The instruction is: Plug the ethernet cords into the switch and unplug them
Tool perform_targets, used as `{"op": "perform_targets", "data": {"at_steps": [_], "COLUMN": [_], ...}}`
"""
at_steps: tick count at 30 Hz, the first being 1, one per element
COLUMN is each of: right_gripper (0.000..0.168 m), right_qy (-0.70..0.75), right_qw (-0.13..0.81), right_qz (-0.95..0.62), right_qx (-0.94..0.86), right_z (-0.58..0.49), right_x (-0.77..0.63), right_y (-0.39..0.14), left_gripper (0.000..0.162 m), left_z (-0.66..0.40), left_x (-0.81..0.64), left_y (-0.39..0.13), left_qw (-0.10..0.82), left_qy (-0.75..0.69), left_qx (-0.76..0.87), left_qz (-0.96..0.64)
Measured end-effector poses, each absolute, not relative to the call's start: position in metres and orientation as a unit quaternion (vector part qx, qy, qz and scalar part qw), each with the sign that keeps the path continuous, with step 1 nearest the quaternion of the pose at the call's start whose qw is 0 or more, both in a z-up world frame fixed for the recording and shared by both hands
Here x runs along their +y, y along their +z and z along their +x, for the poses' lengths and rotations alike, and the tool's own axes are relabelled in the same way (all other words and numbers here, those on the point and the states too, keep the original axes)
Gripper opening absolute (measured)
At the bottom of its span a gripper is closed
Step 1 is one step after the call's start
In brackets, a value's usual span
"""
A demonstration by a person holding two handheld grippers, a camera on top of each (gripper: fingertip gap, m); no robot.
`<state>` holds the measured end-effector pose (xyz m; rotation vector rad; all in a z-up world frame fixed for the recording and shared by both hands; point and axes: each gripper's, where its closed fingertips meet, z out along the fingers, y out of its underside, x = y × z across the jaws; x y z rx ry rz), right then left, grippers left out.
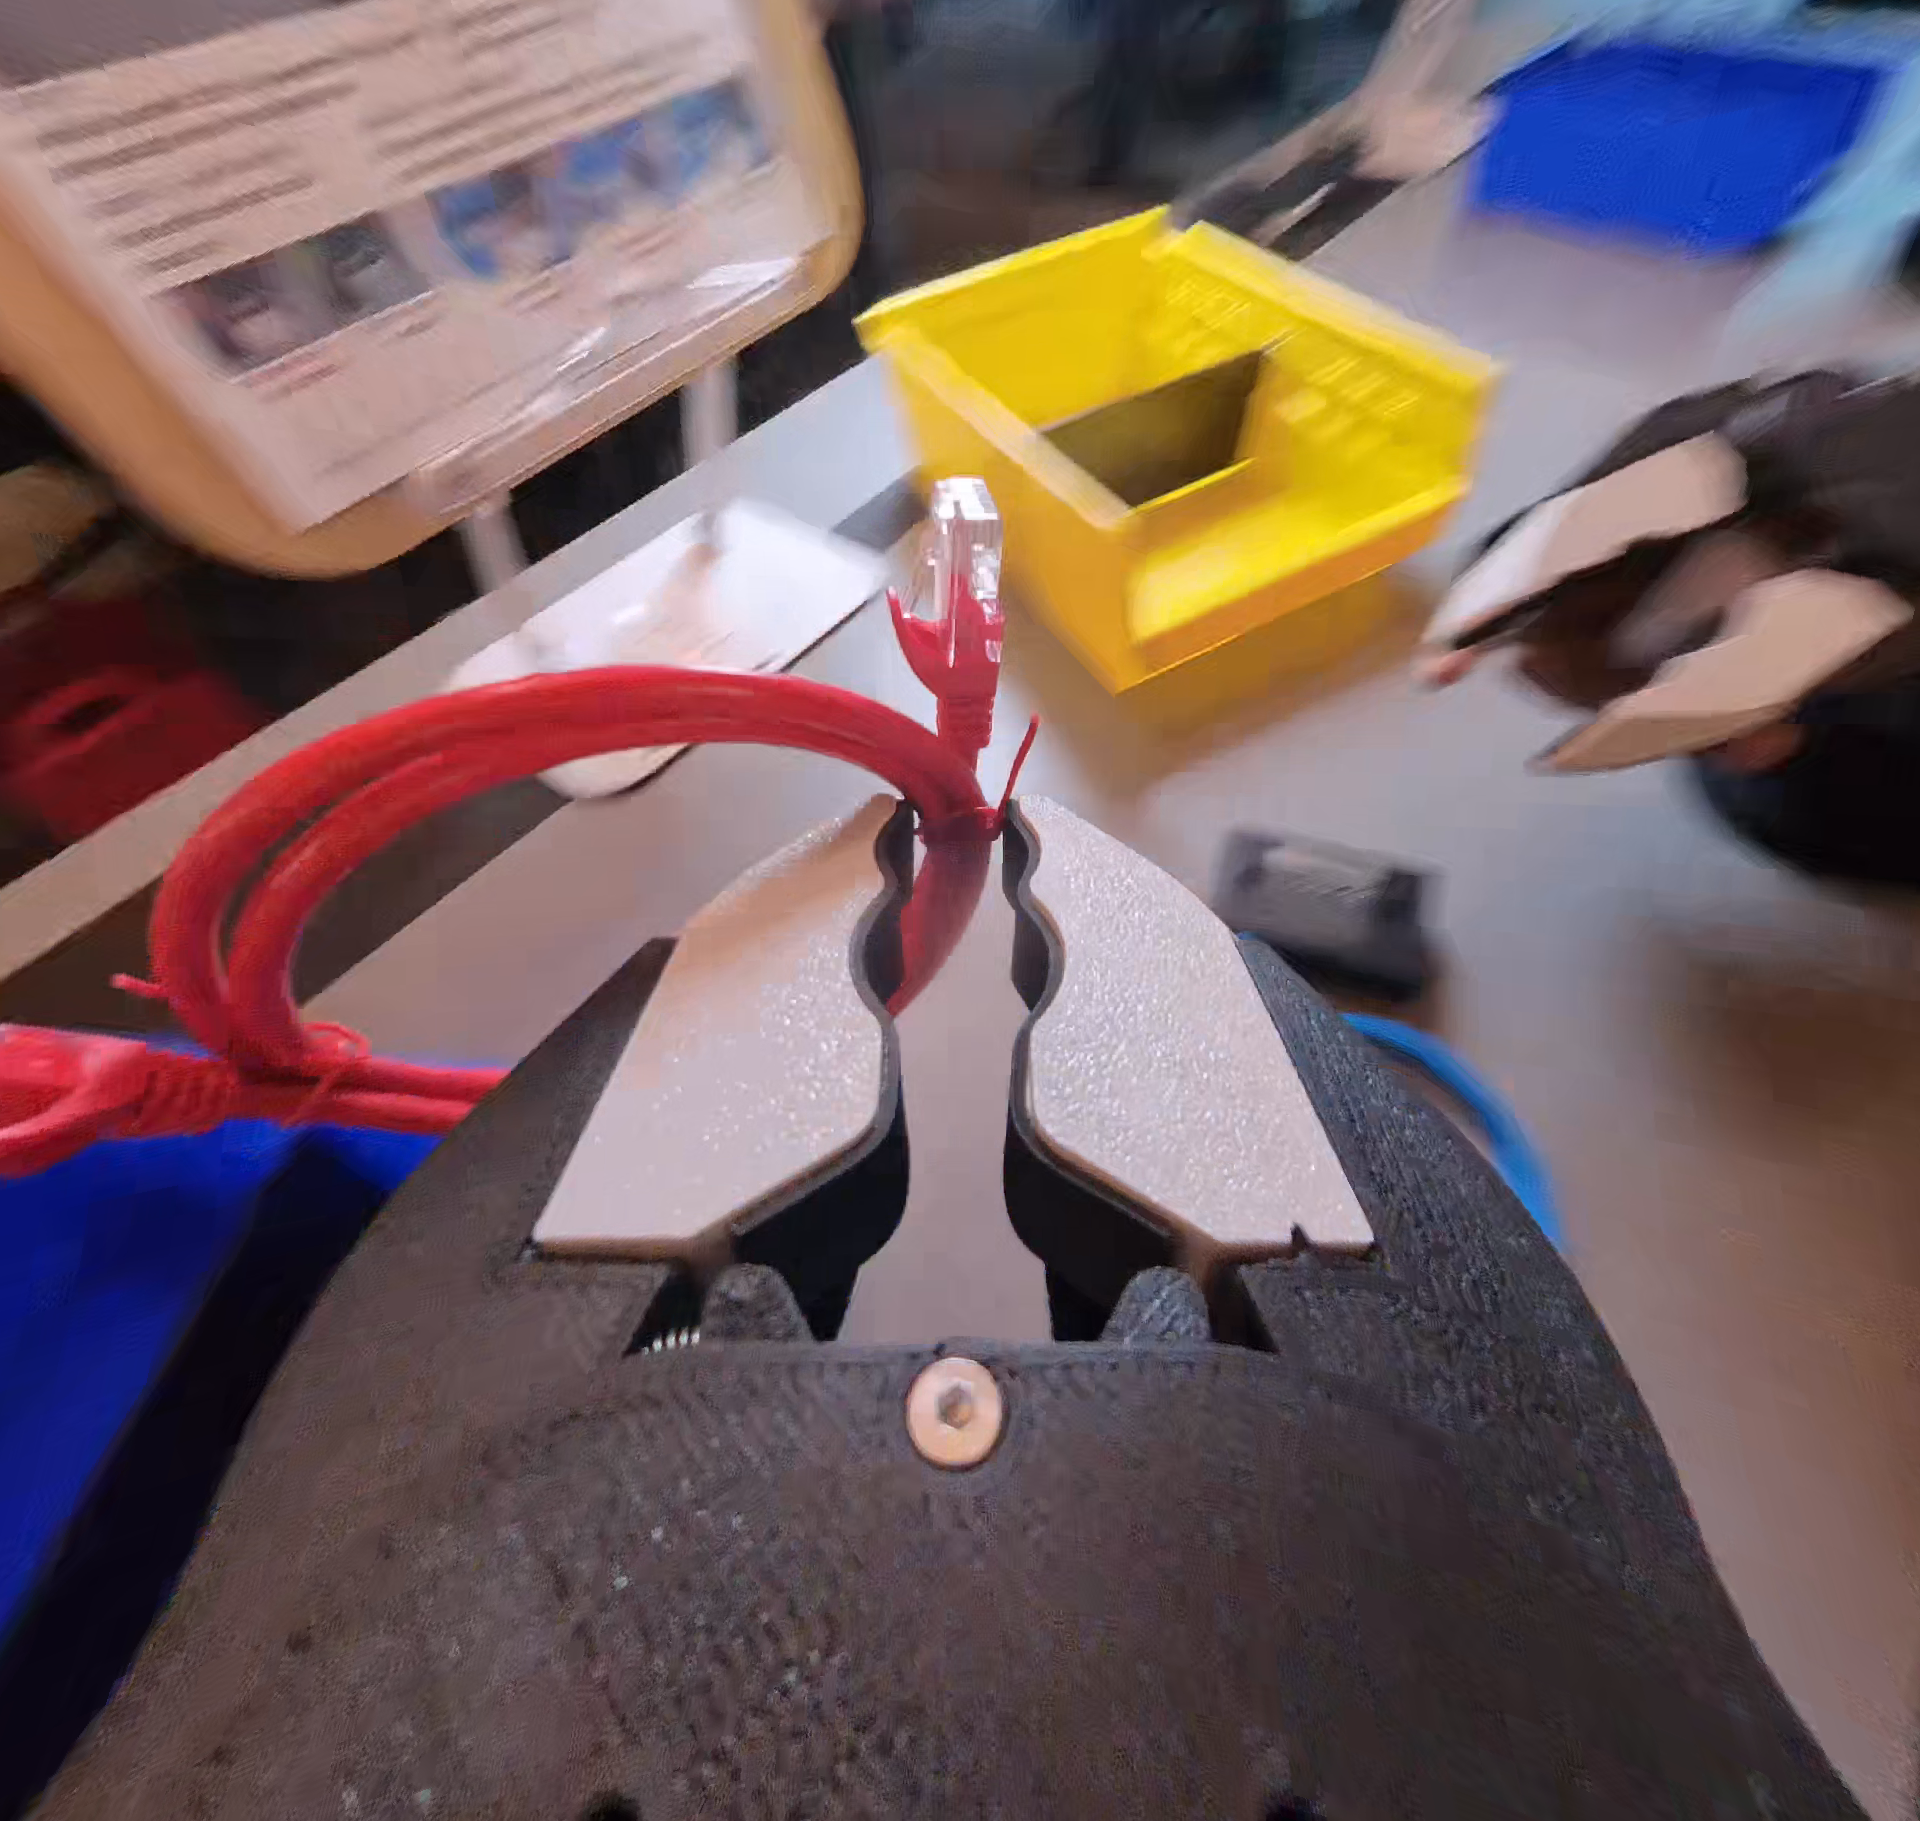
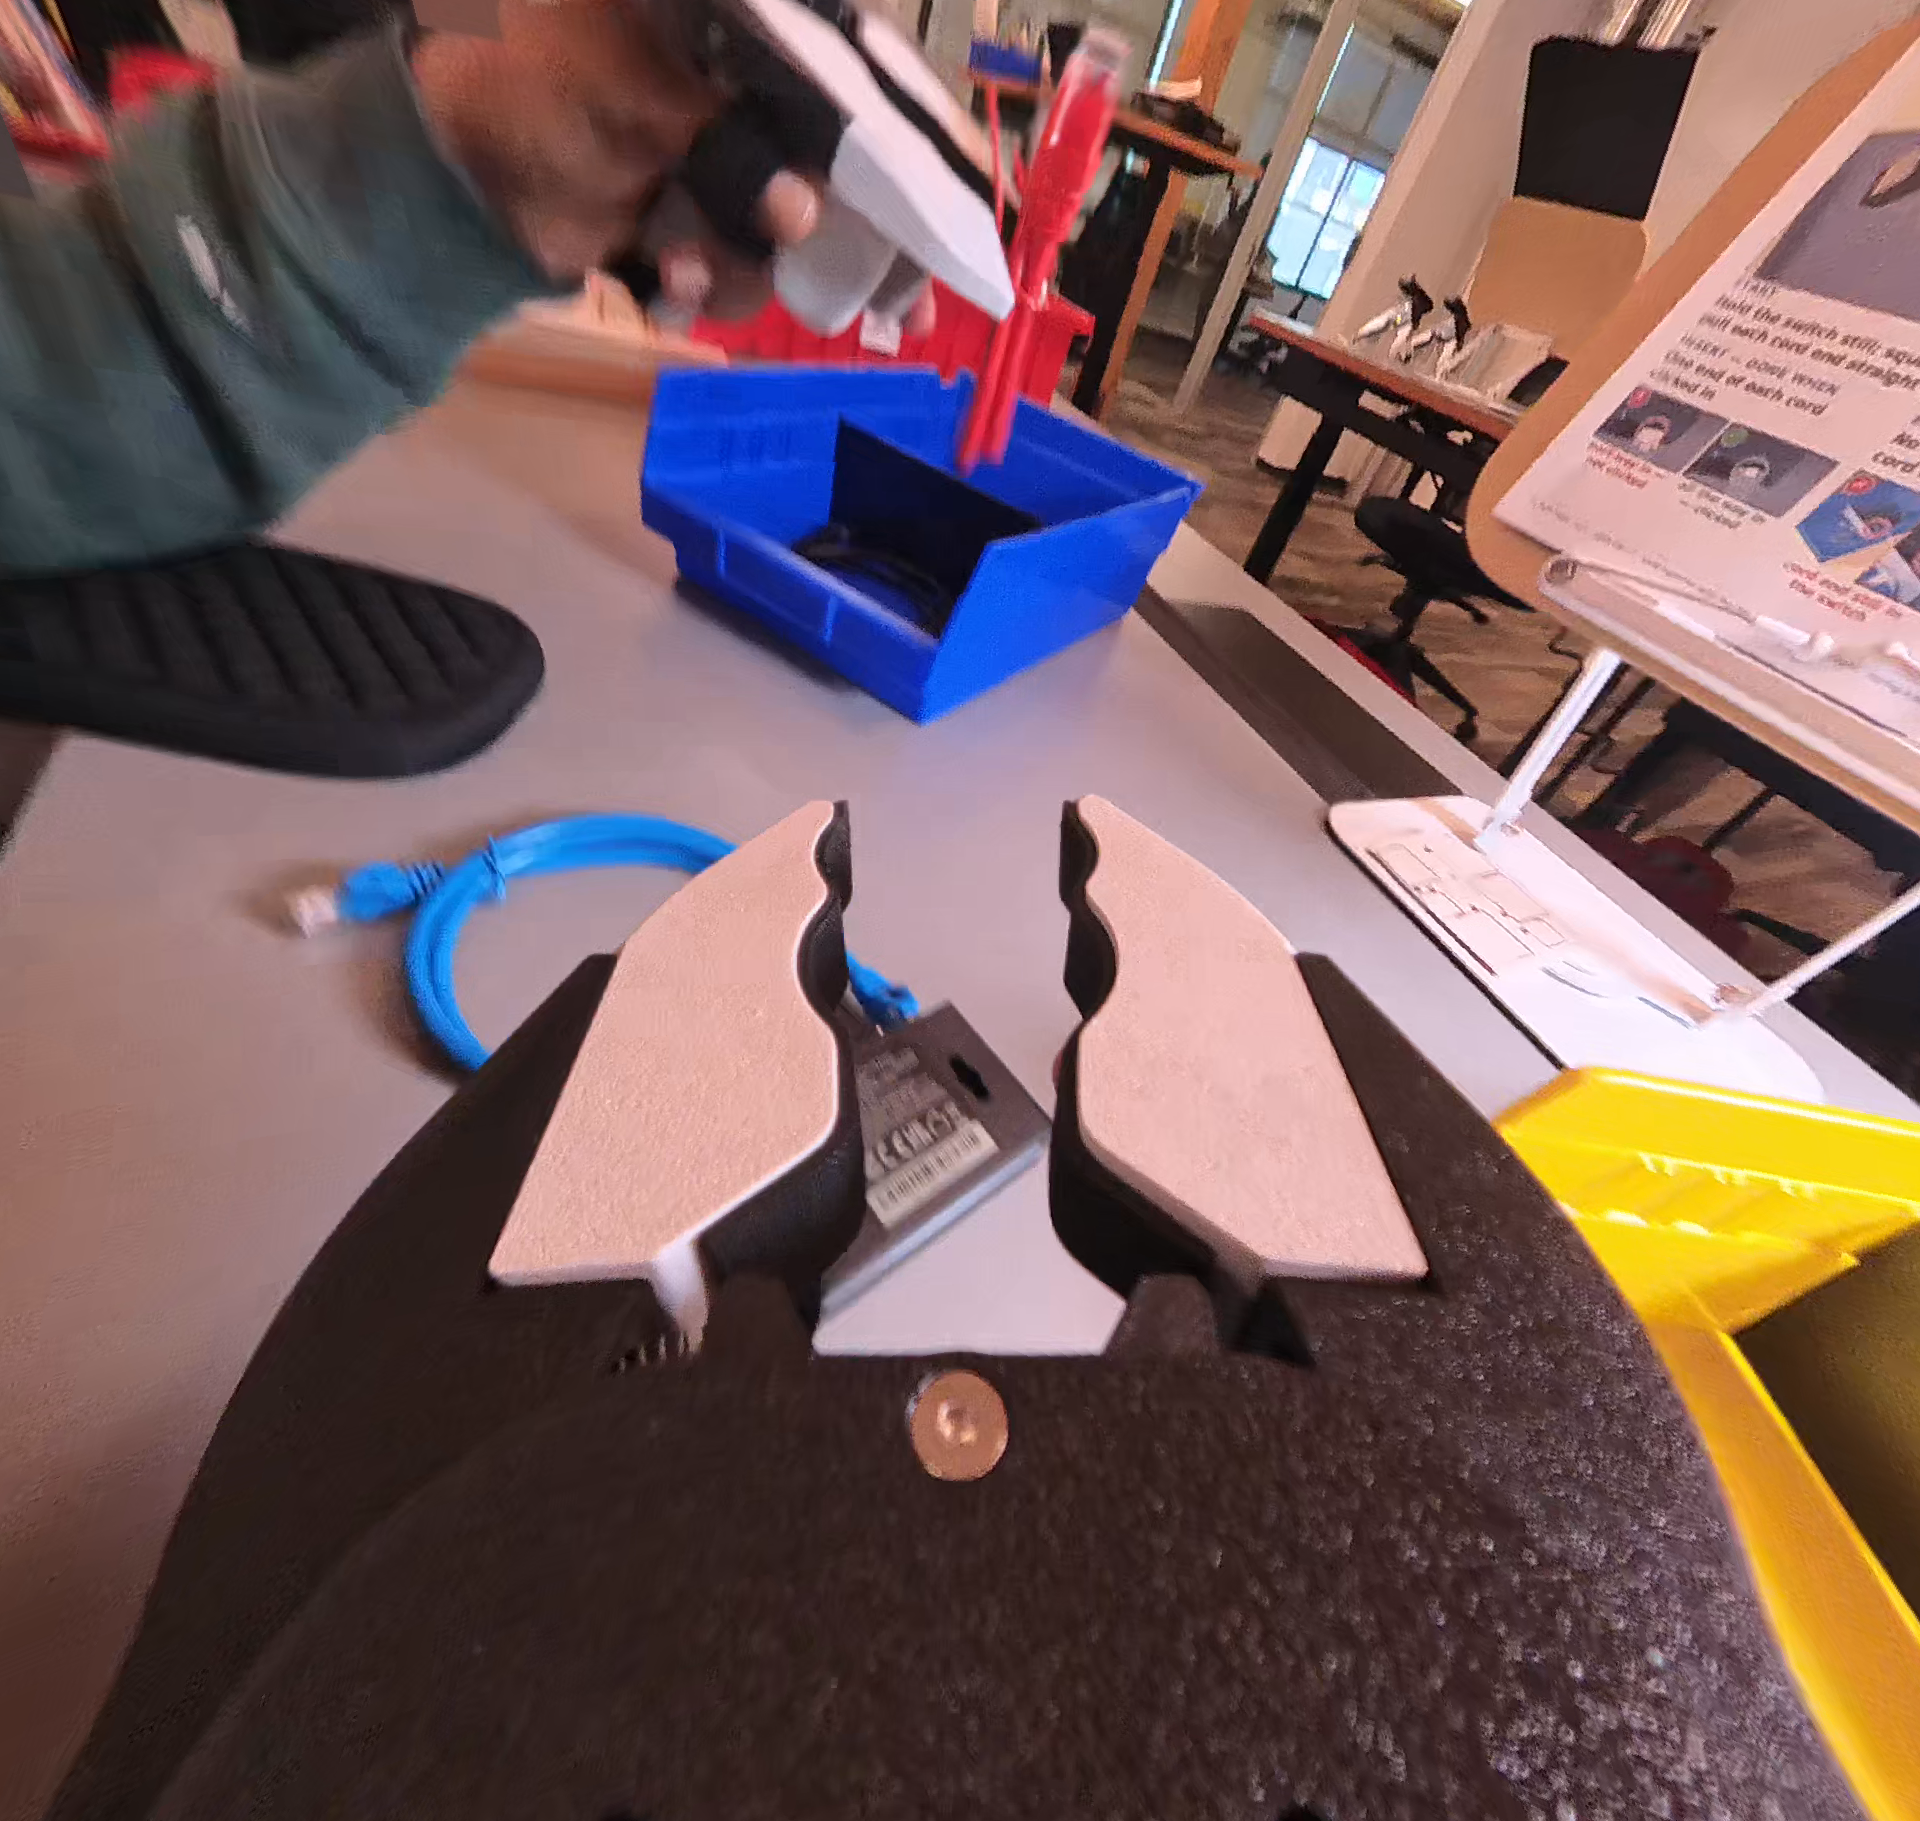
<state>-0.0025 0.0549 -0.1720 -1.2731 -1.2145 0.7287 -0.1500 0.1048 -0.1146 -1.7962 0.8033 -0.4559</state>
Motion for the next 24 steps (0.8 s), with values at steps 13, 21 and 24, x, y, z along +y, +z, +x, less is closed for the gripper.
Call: {"op": "perform_targets", "data": {"at_steps": [13,21,24], "right_gripper": [0.017,0.012,0.012], "right_qy": [0.23,0.534,0.652], "right_qw": [0.635,0.43,0.305], "right_qz": [-0.525,-0.562,-0.545], "right_qx": [-0.519,-0.463,-0.429], "right_z": [-0.019,0.004,0.022], "right_x": [0.048,0.032,0.017], "right_y": [-0.165,-0.143,-0.13], "left_gripper": [0.016,0.012,0.011], "left_z": [-0.015,-0.025,-0.043], "left_x": [0.044,0.029,0.024], "left_y": [-0.117,-0.118,-0.106], "left_qw": [0.433,0.417,0.47], "left_qy": [-0.591,-0.556,-0.462], "left_qx": [0.249,0.329,0.404], "left_qz": [-0.634,-0.639,-0.634]}}
